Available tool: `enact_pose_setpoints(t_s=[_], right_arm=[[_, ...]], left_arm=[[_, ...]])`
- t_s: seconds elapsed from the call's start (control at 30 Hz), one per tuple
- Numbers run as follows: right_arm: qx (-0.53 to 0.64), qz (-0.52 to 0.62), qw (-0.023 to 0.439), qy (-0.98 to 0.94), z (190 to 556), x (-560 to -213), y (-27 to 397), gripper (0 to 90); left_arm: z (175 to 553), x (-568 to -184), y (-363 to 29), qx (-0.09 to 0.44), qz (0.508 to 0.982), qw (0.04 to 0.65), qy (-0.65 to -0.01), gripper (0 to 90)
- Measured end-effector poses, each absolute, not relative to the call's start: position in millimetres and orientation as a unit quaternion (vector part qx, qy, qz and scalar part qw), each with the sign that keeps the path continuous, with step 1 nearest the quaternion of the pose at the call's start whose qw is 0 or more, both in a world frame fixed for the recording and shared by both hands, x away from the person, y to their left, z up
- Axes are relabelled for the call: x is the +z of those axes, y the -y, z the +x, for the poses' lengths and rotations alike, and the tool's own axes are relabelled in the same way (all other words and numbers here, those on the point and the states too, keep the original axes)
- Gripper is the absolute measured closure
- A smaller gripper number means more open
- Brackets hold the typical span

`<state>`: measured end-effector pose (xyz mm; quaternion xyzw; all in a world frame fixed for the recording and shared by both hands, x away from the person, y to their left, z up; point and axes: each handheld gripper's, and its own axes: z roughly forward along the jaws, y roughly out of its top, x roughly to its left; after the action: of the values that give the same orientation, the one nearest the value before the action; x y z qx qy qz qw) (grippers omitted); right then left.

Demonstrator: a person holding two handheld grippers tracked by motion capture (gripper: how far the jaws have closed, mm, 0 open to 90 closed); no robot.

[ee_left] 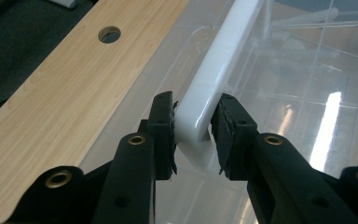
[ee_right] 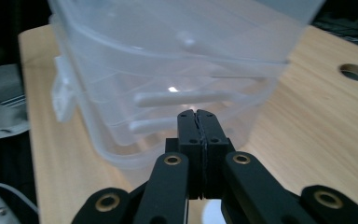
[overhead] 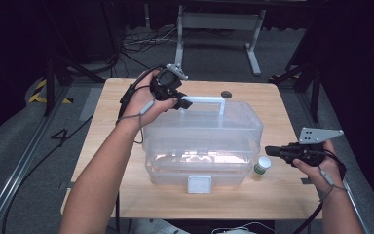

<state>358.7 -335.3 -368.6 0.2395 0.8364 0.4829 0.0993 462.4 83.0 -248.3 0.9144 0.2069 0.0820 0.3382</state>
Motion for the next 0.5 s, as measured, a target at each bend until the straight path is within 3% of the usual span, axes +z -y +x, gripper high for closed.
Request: enact_pose_setpoints(t_s=[0.23, 0.5], right_arm=[[0.512, 0.198, 0.065, -0.833, 357, -371, 316, 90.0], [0.517, 0.196, 0.070, -0.830, 356, -370, 312, 90.0]], left_arm=[[462, -247, -83, 0.081, 0.914, 0.338, -0.208, 70.4], [461, -249, -84, 0.081, 0.914, 0.341, -0.204, 70.5]])
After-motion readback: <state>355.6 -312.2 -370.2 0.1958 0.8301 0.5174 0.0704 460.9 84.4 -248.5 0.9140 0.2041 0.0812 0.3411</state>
